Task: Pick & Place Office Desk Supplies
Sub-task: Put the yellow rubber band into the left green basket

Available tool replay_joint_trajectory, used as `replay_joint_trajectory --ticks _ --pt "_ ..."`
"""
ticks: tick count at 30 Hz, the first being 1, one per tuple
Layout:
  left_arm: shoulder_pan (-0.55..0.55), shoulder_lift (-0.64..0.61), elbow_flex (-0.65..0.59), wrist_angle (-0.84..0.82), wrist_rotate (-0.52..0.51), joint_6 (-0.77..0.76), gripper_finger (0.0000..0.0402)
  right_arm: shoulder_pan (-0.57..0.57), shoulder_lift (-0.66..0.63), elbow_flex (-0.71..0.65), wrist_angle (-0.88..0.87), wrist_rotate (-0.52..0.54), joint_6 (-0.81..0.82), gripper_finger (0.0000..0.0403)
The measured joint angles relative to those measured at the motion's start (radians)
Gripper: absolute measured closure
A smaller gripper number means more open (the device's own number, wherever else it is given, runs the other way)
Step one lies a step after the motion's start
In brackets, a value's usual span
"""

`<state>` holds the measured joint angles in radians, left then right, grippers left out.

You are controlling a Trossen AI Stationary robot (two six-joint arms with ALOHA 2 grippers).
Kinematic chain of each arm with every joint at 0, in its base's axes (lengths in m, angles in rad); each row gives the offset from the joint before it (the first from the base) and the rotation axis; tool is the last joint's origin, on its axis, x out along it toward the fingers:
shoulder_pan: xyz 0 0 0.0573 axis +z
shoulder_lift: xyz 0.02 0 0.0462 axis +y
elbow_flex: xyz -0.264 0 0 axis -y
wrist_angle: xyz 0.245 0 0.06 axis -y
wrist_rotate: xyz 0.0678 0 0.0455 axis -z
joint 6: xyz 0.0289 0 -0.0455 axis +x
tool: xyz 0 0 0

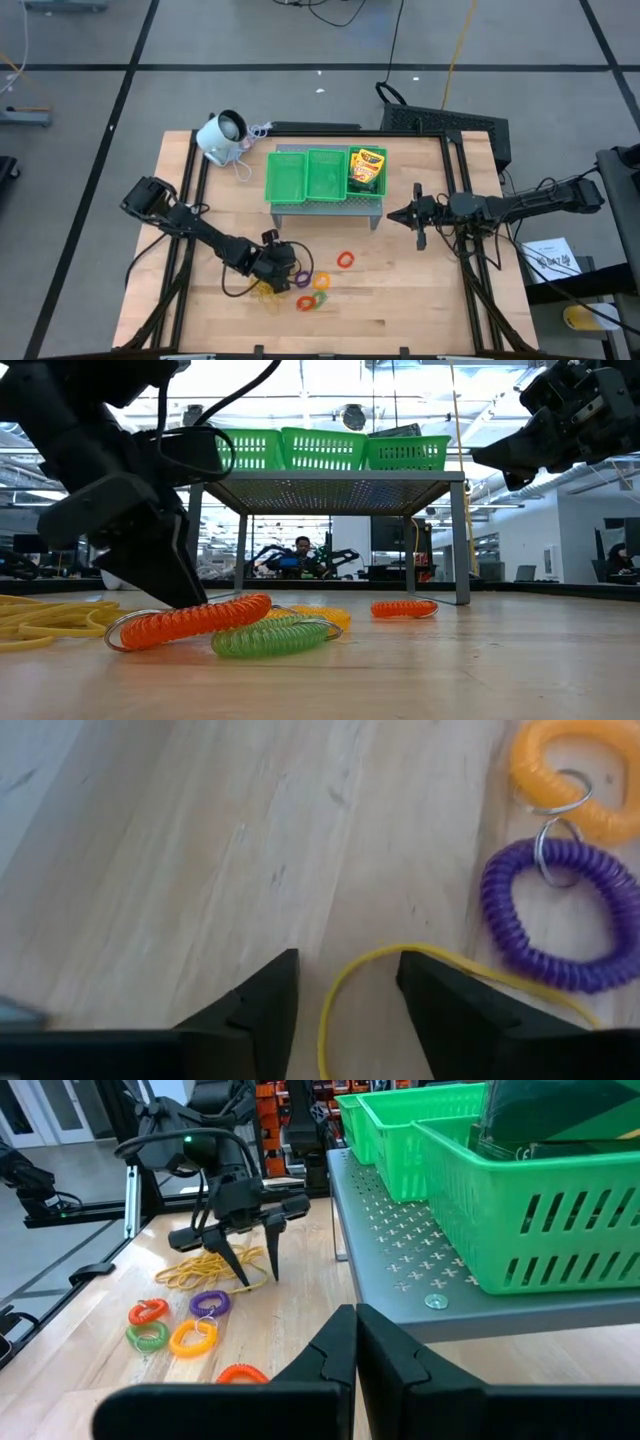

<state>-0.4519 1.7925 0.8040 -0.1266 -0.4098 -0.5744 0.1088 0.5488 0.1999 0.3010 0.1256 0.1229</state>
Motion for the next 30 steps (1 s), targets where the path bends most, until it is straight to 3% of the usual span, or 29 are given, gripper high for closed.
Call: replay_joint_trajectory --ticks 4,11,17,30 --pt "0.0 0.015 -0.001 0.045 0.001 0.05 0.0259 0.0 0.0 0.0 0.0 0.0 0.0 0.0403" --pt "0.003 -0.038 -0.004 0.037 0.067 0.086 0.0387 0.0 0.0 0.0 0.0 0.002 0.0 0.0403" --pt "-0.002 -0.134 -0.003 0.025 0.054 0.079 0.0394 0.0 0.0 0.0 0.0 0.003 0.0 0.0403" --pt "-0.044 -0.431 -0.001 -0.002 -0.136 0.172 0.0397 0.0 0.001 0.0 0.001 0.003 0.0 0.0403"
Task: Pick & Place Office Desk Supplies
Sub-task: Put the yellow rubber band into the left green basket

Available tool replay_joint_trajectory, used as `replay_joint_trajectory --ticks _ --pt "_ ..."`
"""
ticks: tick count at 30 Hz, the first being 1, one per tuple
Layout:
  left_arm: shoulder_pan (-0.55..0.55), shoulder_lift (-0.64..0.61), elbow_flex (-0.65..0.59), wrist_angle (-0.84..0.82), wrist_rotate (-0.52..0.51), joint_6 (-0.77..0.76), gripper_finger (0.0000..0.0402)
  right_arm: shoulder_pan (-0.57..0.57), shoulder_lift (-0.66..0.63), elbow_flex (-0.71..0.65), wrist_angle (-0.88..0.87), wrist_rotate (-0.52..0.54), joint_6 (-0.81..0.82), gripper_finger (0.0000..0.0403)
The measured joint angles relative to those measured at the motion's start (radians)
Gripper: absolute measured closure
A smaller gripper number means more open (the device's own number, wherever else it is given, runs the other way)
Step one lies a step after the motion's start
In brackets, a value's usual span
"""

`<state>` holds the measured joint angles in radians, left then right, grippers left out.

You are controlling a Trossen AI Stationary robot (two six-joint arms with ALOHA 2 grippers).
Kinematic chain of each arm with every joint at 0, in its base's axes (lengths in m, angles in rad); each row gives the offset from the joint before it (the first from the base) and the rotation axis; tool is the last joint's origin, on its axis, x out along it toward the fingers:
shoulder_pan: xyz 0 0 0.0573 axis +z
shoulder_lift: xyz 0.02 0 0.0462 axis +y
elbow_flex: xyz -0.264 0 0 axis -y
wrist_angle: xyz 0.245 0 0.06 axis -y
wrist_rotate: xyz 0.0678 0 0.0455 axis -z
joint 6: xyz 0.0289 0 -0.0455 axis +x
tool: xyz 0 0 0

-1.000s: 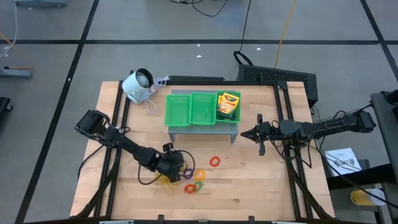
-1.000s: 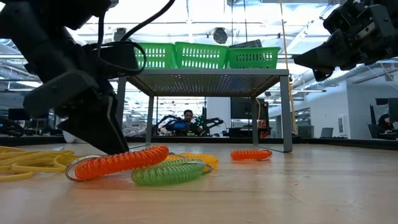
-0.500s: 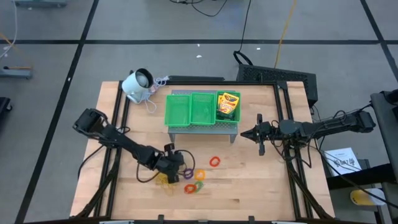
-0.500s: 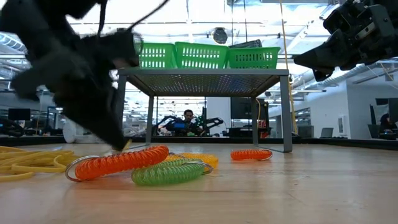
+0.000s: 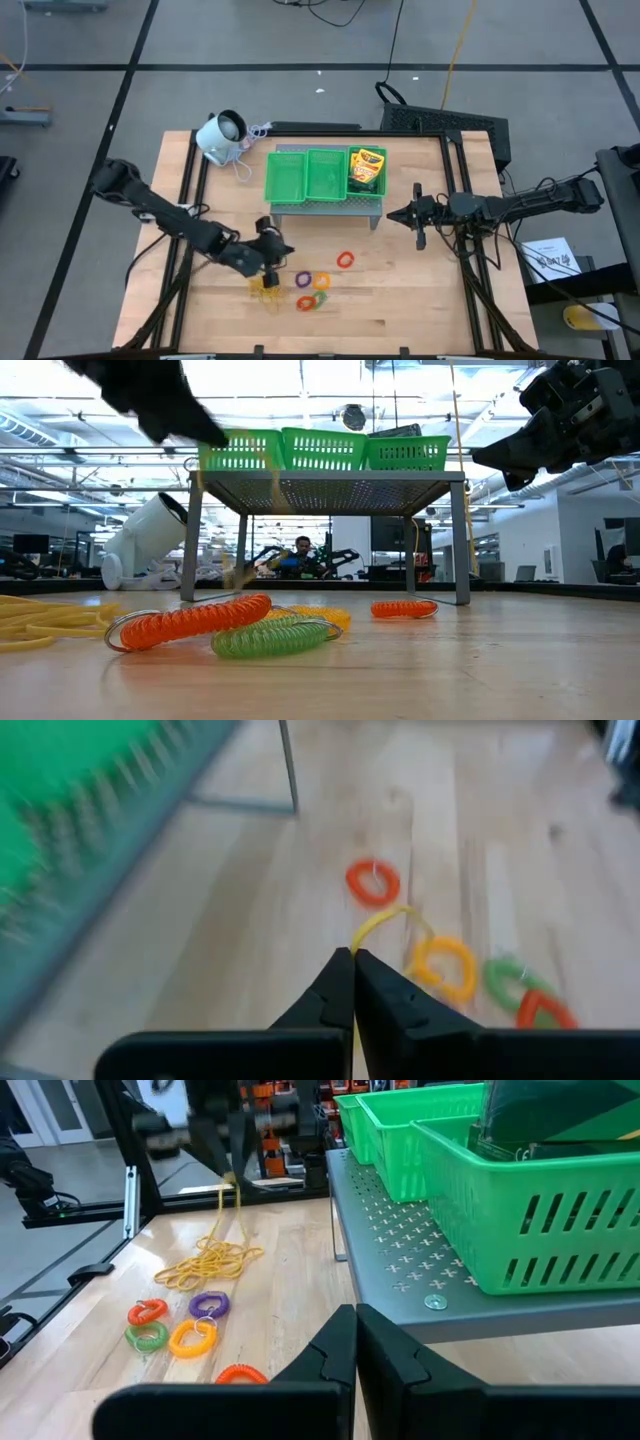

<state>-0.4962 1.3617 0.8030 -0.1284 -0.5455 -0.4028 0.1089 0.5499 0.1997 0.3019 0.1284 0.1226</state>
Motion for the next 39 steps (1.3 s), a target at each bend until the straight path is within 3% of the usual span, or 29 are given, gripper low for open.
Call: replay_joint_trajectory --ticks 13,23,30,39 --pt "-0.01 -0.244 0.001 0.048 -0.093 0.103 0.0397 0.0 0.0 0.0 -0.001 0.0 0.0 0.0403" --pt "0.029 -0.368 0.001 0.329 -0.189 0.58 0.0399 0.0 0.0 0.0 -0.008 0.0 -0.004 0.0403" --pt "0.145 -0.396 0.002 0.472 -0.207 0.817 0.0394 0.0 0.0 0.0 -0.008 0.0 -0.003 0.0403" --pt "0.348 -0.35 0.002 0.463 -0.182 0.766 0.0394 0.0 0.0 0.0 -0.008 0.0 0.001 0.0403"
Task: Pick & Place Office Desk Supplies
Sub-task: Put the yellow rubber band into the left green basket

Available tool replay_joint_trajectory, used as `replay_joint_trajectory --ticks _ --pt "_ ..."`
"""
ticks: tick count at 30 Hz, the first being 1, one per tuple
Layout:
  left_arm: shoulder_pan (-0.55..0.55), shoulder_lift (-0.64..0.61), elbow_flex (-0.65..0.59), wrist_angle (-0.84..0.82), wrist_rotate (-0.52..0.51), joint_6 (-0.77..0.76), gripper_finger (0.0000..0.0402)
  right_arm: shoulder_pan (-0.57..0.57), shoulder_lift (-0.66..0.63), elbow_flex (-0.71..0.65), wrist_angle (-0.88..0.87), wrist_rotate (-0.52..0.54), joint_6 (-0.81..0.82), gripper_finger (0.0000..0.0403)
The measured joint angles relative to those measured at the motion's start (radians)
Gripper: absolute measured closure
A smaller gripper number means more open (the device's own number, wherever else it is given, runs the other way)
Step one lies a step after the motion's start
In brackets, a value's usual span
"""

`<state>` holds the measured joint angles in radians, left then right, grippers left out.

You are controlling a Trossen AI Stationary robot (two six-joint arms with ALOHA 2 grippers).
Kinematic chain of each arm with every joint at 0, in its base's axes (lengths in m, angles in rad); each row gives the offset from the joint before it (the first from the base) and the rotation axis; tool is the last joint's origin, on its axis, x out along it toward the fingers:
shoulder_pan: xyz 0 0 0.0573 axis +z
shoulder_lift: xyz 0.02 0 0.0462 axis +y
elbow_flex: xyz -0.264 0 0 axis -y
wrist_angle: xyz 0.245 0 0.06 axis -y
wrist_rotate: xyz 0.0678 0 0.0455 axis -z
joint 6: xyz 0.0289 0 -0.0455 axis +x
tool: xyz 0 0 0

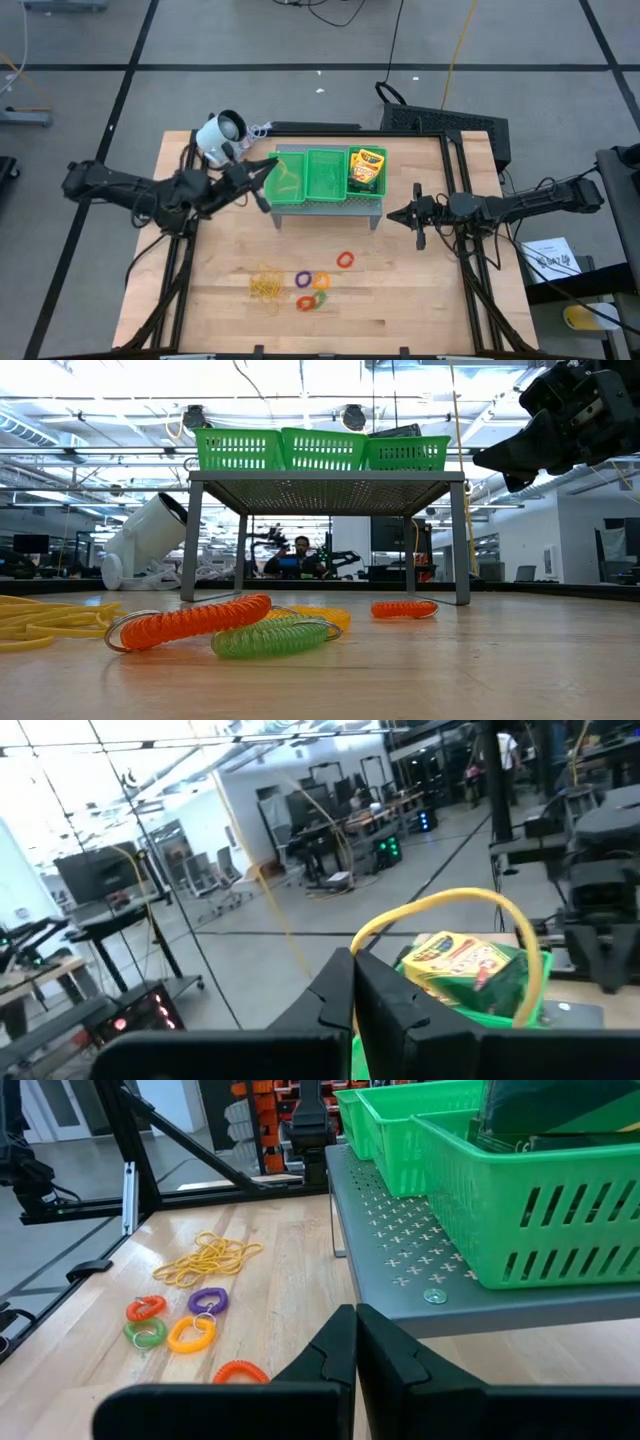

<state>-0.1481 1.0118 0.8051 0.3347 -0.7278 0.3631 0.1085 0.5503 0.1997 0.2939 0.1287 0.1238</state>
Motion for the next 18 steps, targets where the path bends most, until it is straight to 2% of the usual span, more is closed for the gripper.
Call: replay_joint_trajectory --ticks 9,14,18 --pt "0.122 0.06 0.0 -0.107 0.019 -0.121 0.0388 0.0 0.0 0.0 0.0 0.0 0.002 0.0403" --pt "0.145 0.089 0.0 -0.146 0.02 -0.163 0.0398 0.0 0.0 0.0 0.0 0.0 0.002 0.0403" --pt "0.149 0.103 0.0 -0.157 0.02 -0.167 0.0385 0.0 0.0 0.0 0.0 0.0 0.002 0.0403"
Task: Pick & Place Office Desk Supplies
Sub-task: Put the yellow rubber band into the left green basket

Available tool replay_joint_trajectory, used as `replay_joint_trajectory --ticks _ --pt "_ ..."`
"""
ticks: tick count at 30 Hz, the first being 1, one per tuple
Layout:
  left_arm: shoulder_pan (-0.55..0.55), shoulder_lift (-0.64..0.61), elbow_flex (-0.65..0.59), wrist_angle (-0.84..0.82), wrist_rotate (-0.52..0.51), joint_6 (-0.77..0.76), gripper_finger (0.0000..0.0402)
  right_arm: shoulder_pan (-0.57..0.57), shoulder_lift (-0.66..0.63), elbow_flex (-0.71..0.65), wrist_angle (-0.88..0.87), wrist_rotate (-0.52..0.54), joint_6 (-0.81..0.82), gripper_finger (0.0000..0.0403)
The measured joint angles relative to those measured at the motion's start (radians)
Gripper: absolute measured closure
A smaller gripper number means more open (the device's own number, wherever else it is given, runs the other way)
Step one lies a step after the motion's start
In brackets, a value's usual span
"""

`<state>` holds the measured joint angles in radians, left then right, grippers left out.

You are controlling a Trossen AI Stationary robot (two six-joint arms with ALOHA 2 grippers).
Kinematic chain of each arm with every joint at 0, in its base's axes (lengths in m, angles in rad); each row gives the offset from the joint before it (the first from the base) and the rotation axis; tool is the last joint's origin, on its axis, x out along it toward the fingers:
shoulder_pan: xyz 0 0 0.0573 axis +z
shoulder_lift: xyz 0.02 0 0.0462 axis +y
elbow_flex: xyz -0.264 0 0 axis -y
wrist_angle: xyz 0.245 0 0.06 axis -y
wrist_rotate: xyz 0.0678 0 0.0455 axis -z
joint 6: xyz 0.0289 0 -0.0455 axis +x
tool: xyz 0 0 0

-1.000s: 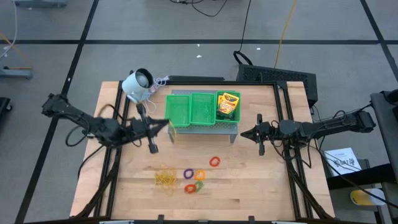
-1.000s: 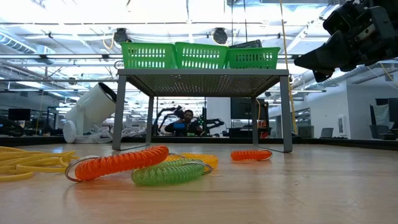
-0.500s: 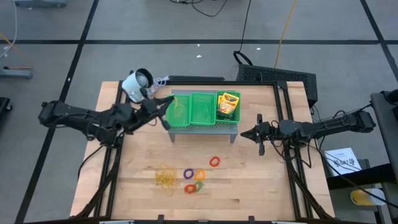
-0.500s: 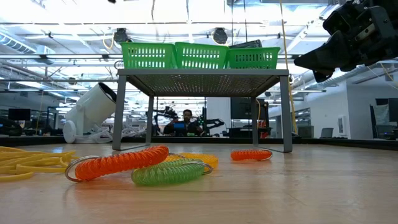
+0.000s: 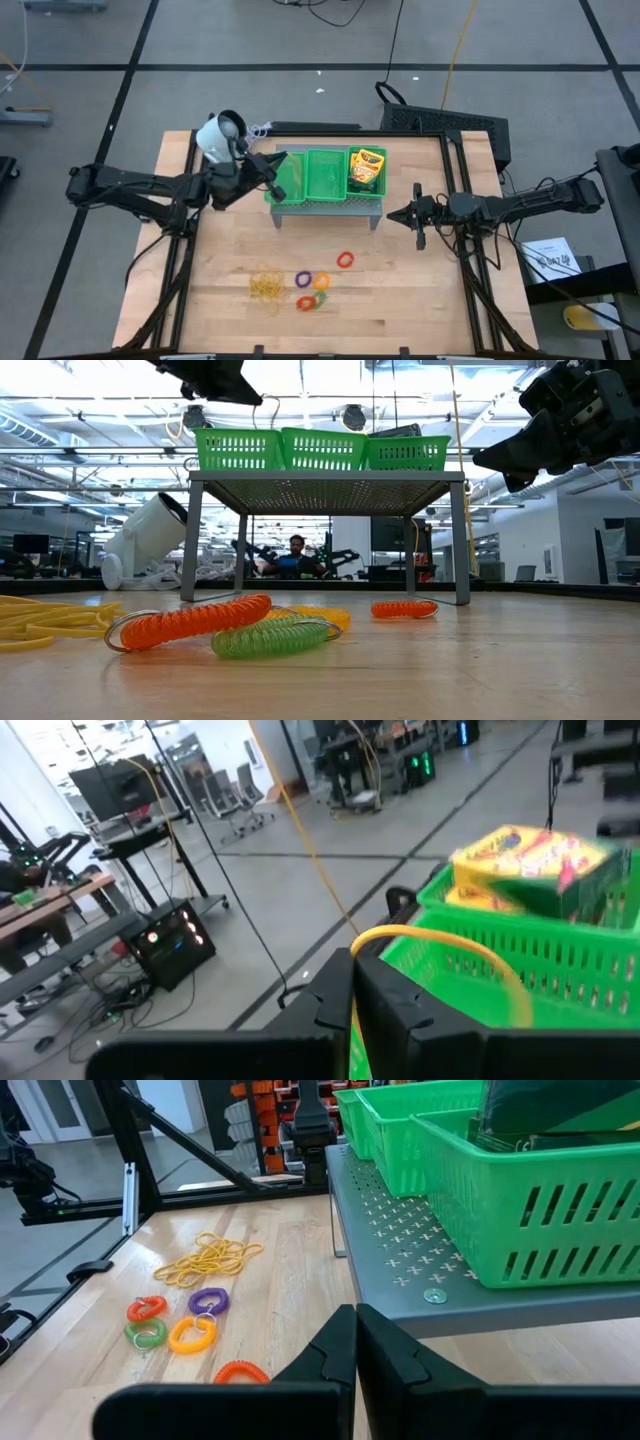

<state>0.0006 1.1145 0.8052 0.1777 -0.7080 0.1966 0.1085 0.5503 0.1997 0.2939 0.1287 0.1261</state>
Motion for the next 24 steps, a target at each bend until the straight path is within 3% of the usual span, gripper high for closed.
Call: replay_joint_trajectory --ticks 5,11,24 --pt "0.0 -0.002 0.0 0.0 -0.01 0.009 0.0371 0.0 0.0 0.0 0.0 0.0 0.0 0.0403" --pt "-0.014 -0.002 0.0 -0.008 -0.135 0.001 0.0349 0.0 0.0 0.0 0.0 0.0 0.0 0.0403" --pt "-0.031 -0.002 0.0 -0.124 -0.157 -0.106 0.0221 0.0 0.0 0.0 0.0 0.0 0.0 0.0403"
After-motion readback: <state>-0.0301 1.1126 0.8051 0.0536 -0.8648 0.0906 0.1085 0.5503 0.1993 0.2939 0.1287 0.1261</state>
